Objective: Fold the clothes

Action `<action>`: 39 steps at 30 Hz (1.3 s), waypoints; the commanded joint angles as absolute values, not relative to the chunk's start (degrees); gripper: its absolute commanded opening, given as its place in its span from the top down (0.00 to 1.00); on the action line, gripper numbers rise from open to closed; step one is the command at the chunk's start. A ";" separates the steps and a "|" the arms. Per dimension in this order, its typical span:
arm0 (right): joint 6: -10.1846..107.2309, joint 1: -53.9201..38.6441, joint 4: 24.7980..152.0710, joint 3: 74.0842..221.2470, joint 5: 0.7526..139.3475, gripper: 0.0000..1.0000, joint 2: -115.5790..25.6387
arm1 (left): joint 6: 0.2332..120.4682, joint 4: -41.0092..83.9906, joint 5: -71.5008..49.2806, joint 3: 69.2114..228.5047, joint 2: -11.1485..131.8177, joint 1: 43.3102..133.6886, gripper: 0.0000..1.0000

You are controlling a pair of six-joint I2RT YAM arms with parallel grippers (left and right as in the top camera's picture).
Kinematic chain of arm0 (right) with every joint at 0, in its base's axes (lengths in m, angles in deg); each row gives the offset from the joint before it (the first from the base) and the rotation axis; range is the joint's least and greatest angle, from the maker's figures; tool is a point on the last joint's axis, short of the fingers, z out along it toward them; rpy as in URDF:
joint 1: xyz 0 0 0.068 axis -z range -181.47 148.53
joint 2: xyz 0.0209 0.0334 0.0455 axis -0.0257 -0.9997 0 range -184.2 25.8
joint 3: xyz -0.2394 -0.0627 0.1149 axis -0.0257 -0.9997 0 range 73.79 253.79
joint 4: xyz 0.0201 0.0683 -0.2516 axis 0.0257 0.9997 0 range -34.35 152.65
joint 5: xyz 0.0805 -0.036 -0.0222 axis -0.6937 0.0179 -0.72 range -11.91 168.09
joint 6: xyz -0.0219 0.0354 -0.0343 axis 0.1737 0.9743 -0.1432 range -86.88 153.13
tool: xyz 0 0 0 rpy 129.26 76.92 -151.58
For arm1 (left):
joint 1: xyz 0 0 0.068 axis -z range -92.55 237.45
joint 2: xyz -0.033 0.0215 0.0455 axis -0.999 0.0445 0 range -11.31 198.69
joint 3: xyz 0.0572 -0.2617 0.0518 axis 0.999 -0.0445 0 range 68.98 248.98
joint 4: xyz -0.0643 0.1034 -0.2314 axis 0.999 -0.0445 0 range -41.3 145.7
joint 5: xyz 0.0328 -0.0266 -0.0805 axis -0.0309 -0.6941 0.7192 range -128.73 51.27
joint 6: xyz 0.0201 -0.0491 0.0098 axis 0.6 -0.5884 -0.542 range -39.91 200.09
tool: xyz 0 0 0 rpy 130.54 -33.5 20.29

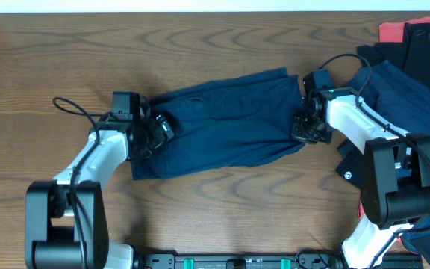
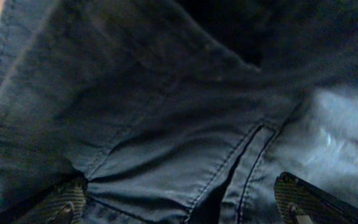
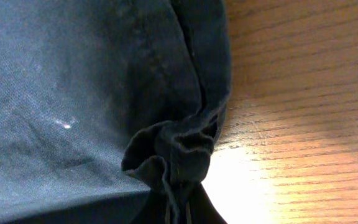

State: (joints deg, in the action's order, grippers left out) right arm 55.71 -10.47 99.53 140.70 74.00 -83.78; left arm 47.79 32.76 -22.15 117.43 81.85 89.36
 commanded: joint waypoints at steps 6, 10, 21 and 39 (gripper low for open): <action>56.22 -8.81 100.64 141.23 77.89 0.84 -79.17 | 59.40 31.53 -23.35 116.58 64.43 88.27 0.02; 56.22 -8.44 97.41 143.59 78.26 0.01 -72.80 | 60.60 31.73 -26.34 116.60 59.54 86.35 0.02; 52.76 -9.05 92.71 144.18 76.95 0.01 -65.68 | 60.58 31.75 -24.01 116.27 70.03 83.00 0.02; 52.76 -9.05 95.94 144.07 76.22 0.01 -66.05 | 57.76 36.50 -10.85 116.25 90.20 82.74 0.34</action>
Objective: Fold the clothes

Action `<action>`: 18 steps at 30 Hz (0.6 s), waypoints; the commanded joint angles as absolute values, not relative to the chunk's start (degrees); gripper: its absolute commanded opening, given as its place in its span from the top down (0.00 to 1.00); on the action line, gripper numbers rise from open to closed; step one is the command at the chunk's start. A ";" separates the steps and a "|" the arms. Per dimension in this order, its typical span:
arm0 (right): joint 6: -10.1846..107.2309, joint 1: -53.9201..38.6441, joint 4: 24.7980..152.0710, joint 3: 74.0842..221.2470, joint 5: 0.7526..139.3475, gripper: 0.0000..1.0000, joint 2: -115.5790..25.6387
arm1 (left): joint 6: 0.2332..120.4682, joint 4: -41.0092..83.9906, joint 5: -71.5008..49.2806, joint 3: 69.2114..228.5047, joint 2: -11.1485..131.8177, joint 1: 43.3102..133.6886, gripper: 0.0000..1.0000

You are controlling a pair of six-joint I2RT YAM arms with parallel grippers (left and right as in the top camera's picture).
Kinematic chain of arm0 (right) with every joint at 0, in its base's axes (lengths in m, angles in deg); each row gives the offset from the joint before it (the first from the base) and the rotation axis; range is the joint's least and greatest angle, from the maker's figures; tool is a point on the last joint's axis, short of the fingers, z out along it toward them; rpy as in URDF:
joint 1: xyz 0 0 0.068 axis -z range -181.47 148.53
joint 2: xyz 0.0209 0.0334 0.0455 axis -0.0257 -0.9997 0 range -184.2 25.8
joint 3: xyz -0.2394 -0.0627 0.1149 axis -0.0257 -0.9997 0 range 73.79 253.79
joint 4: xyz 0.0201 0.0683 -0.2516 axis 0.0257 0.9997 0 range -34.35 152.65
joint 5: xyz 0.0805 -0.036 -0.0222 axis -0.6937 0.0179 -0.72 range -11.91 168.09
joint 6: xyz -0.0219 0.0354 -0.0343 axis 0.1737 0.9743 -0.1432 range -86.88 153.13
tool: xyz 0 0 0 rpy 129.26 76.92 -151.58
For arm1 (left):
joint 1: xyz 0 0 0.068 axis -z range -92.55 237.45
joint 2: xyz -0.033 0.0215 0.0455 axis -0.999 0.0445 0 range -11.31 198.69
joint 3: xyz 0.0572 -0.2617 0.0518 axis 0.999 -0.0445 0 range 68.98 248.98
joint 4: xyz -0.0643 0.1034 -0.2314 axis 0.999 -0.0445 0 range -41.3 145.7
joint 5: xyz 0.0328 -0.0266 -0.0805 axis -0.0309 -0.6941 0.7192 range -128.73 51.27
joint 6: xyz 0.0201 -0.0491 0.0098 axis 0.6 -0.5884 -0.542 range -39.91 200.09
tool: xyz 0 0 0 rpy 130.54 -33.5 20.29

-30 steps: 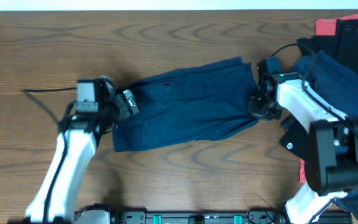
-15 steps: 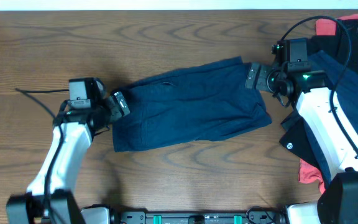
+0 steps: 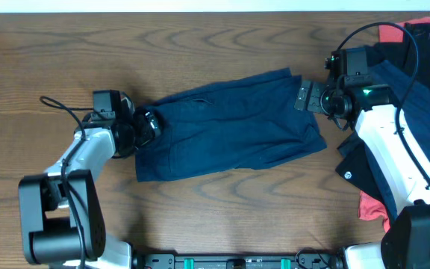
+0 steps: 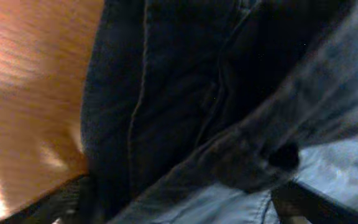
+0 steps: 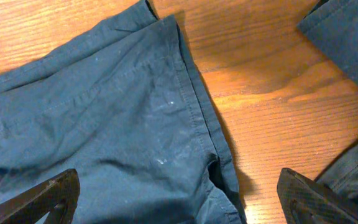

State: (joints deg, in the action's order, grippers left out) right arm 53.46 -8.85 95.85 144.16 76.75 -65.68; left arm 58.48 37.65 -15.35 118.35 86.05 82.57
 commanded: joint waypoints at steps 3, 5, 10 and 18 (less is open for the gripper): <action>51.60 -9.05 95.90 144.07 74.94 0.01 -66.05 | 57.76 36.47 -10.63 116.25 90.09 82.74 0.81; 46.29 -9.07 95.55 144.07 69.54 0.02 -66.05 | 57.76 36.28 -10.80 116.27 89.66 82.74 0.94; 38.29 -10.73 95.51 144.07 61.14 0.80 -66.25 | 57.78 31.05 -14.00 118.19 86.03 82.63 0.94; 37.94 -16.96 91.79 144.07 58.70 0.99 -71.97 | 59.51 14.51 -15.85 127.55 77.35 82.63 0.94</action>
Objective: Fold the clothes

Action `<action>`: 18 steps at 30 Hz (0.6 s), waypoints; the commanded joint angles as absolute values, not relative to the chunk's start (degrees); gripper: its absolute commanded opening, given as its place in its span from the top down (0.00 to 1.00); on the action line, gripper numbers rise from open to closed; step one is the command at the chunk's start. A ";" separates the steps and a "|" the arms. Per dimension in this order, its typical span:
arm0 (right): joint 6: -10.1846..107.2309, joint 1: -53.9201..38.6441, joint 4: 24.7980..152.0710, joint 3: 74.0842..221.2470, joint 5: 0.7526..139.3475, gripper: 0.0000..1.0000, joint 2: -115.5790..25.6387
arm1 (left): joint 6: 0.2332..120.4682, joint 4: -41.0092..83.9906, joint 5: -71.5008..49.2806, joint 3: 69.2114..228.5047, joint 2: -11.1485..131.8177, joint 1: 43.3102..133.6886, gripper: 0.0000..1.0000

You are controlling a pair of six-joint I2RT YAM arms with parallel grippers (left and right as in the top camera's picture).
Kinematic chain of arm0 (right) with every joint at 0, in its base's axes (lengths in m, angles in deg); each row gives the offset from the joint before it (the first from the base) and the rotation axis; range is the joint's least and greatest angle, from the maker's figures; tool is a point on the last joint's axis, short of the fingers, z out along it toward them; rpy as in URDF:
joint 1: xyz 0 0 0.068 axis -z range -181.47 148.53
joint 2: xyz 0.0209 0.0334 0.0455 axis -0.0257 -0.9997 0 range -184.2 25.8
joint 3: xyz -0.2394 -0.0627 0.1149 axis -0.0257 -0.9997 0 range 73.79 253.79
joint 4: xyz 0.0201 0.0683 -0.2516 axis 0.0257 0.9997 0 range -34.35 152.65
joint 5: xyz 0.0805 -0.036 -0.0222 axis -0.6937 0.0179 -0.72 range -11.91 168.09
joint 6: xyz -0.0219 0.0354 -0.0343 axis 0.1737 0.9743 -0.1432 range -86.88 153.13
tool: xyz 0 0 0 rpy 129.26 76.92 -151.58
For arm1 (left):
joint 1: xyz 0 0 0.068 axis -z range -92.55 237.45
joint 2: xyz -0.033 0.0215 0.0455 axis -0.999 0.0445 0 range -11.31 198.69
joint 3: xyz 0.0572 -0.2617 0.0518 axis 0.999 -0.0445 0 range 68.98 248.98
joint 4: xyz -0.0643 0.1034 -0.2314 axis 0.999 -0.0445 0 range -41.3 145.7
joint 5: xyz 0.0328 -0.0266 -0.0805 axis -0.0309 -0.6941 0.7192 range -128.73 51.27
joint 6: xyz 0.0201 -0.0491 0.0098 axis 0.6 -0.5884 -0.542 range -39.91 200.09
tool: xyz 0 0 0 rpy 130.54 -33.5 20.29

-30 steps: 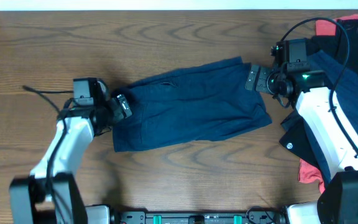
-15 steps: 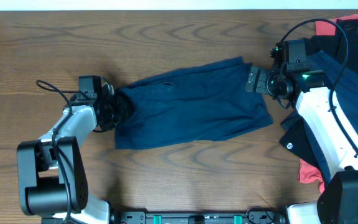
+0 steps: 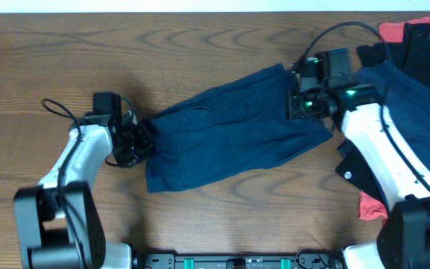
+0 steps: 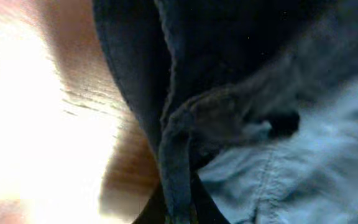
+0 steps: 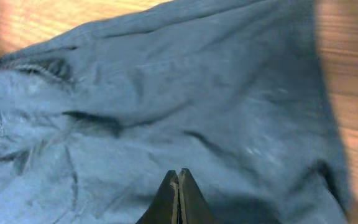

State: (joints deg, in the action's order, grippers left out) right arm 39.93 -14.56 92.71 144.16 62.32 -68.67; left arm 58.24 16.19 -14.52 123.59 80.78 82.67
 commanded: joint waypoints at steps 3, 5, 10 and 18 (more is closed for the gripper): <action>36.83 -20.44 88.69 144.07 52.60 0.99 -76.63 | 59.49 13.46 -15.83 128.55 74.95 82.63 0.94; 36.87 -22.97 86.81 144.07 49.78 0.99 -80.04 | 59.47 13.13 -15.83 128.64 73.66 82.63 0.94; 38.88 -29.44 83.31 144.07 42.74 0.99 -88.21 | 58.77 12.43 -12.55 129.41 70.62 82.63 0.94; 50.32 -40.13 74.61 144.07 38.57 0.99 -96.34 | 55.79 12.47 -5.21 135.04 67.67 82.63 0.94</action>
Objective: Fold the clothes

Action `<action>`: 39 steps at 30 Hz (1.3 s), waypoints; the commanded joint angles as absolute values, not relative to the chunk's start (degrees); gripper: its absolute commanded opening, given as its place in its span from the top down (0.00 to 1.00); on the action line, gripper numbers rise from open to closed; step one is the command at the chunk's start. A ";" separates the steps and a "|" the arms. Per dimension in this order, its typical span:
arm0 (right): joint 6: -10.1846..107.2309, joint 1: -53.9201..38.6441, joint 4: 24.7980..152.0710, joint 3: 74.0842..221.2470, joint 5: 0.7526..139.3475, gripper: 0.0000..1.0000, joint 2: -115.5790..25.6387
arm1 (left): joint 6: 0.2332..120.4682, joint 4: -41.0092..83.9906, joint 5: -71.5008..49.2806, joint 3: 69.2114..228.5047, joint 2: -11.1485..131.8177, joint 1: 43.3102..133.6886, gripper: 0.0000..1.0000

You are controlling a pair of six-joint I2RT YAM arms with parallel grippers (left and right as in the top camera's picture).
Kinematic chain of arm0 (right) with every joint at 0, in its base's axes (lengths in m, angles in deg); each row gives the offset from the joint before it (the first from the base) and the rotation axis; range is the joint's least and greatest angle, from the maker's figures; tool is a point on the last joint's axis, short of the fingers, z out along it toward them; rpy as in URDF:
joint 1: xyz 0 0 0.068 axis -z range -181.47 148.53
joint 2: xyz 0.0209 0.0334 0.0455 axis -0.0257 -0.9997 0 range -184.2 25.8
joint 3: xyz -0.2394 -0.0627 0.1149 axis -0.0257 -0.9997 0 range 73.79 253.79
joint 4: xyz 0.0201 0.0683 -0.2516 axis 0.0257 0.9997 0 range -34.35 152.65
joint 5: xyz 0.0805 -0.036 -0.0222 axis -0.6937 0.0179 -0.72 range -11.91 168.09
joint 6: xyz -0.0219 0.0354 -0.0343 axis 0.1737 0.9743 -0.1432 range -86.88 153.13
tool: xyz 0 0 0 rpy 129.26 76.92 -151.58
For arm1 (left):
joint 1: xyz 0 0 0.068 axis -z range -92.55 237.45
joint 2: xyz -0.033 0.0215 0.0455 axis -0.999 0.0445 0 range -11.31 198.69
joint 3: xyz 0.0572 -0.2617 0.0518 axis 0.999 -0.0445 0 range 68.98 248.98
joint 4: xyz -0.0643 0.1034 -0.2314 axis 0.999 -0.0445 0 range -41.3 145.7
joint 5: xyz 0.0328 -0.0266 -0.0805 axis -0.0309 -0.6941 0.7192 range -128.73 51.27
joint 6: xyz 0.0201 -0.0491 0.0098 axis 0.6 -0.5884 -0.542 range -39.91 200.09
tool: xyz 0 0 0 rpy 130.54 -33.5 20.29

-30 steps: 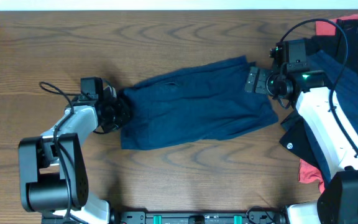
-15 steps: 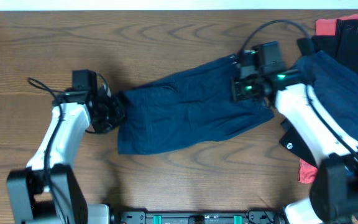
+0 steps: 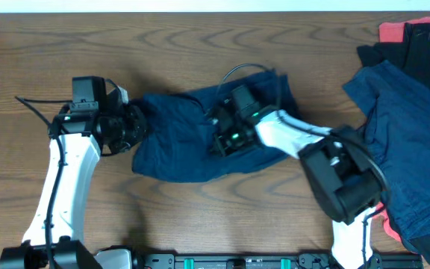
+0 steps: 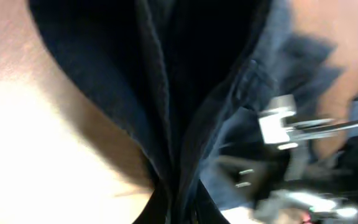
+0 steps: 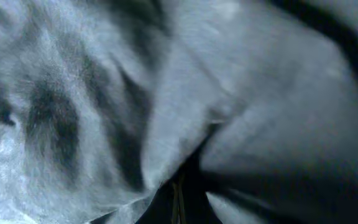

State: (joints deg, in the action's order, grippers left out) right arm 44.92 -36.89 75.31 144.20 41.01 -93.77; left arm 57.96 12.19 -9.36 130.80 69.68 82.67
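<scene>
Dark blue shorts [image 3: 174,153] lie bunched on the wooden table [image 3: 200,37], with their right part folded over toward the left. My left gripper [image 3: 131,128] is shut on the left end of the shorts; in the left wrist view its closed tips [image 4: 174,211] pinch a dark fold of cloth [image 4: 185,93]. My right gripper [image 3: 225,140] sits over the middle of the shorts, shut on fabric. In the right wrist view blue cloth [image 5: 104,93] fills the frame, with the closed tips [image 5: 179,202] at the bottom.
A heap of dark blue and black clothes [image 3: 405,112] covers the right side of the table, with a red garment [image 3: 398,30] at the far right corner and a red scrap [image 3: 379,217] lower down. The right arm reaches leftward across the table.
My right gripper, then at the right end of the shorts, is now over their middle, and the right part of the shorts lies folded leftward. The left gripper still holds the left end.
First the shorts lay spread out, the right gripper shut on their right hem and the left open over the waist. Then both were open at the two ends. Then both were shut on the ends. Now the right end lies across the middle.
</scene>
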 commanded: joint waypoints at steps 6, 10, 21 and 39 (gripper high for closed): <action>51.28 -47.08 67.35 144.20 38.65 0.99 -96.74 | 53.80 12.45 -3.66 141.10 67.38 82.63 0.94; 53.31 -48.70 63.99 144.31 41.87 0.99 -96.72 | 53.61 11.91 -3.13 141.73 67.34 82.65 0.94; 48.24 -37.99 76.51 145.69 43.57 0.94 -88.43 | 56.25 9.07 -3.64 141.71 67.34 82.63 0.94; 37.09 -22.38 104.12 145.53 67.74 0.92 -83.56 | 54.26 12.39 -5.06 141.71 67.34 83.20 0.94</action>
